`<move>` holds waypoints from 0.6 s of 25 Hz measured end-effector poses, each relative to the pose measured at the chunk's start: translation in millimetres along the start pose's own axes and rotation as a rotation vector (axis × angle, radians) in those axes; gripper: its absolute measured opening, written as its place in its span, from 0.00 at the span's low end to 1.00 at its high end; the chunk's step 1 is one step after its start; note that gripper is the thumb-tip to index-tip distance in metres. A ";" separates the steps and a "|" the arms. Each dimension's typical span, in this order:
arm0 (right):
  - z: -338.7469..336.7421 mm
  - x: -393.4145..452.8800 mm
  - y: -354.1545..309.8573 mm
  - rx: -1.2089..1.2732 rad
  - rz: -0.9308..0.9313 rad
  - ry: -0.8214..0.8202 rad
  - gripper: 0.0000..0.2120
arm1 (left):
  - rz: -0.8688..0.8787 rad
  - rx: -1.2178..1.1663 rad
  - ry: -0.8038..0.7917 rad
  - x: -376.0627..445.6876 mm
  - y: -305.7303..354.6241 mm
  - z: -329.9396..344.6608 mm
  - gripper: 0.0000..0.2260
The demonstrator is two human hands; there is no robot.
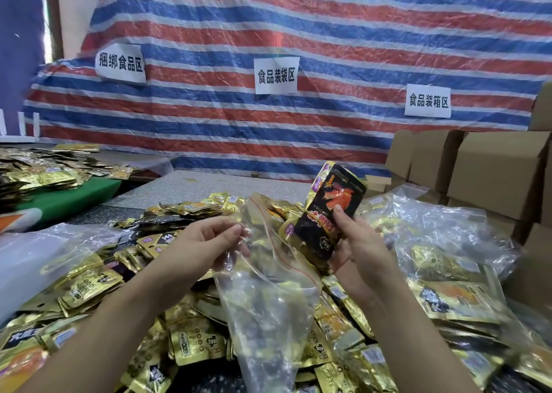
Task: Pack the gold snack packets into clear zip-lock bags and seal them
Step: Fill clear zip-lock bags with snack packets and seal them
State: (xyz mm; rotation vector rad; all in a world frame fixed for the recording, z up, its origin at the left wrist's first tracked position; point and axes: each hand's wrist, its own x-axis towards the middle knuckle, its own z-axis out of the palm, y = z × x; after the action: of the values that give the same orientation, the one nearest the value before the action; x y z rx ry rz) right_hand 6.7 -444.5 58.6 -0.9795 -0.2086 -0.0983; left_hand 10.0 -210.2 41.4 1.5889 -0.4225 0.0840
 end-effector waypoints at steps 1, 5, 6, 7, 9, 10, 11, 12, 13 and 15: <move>1.6 -0.5 1.3 -0.028 0.000 -0.021 0.19 | 0.005 -0.003 0.008 0.1 -1.0 0.6 0.10; 6.1 -5.2 7.0 -0.133 0.077 -0.121 0.21 | 0.020 0.004 0.038 1.5 -4.1 3.4 0.08; 7.7 -6.1 9.2 -0.138 0.090 -0.151 0.20 | 0.026 0.008 0.033 1.1 -4.1 3.9 0.08; 9.5 -6.7 11.6 -0.124 0.087 -0.170 0.20 | 0.031 0.018 0.021 0.1 -3.1 4.3 0.09; 11.7 -6.7 15.6 -0.080 0.050 -0.162 0.19 | 0.036 0.036 -0.014 -1.8 -2.7 4.9 0.09; 12.6 -6.5 16.8 -0.061 0.029 -0.143 0.18 | 0.035 0.027 -0.029 -2.0 -3.5 5.1 0.09; 13.5 -6.0 17.7 -0.043 0.018 -0.129 0.18 | 0.026 0.012 -0.035 -2.0 -4.2 5.3 0.10; 13.9 -5.9 19.0 -0.029 0.021 -0.126 0.19 | 0.014 0.004 -0.031 -1.7 -4.9 5.8 0.10; 14.0 -6.3 19.9 -0.029 0.035 -0.134 0.19 | 0.008 0.006 -0.021 -1.4 -5.5 7.0 0.10; 14.1 -7.5 21.9 -0.070 0.065 -0.159 0.19 | 0.017 0.024 0.005 -1.0 -5.4 7.9 0.11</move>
State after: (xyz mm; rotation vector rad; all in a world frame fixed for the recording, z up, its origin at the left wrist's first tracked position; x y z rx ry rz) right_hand 1.4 -420.7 46.7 -1.0637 -0.3205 0.0322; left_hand 9.1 -217.7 35.3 1.6086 -0.4326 0.1063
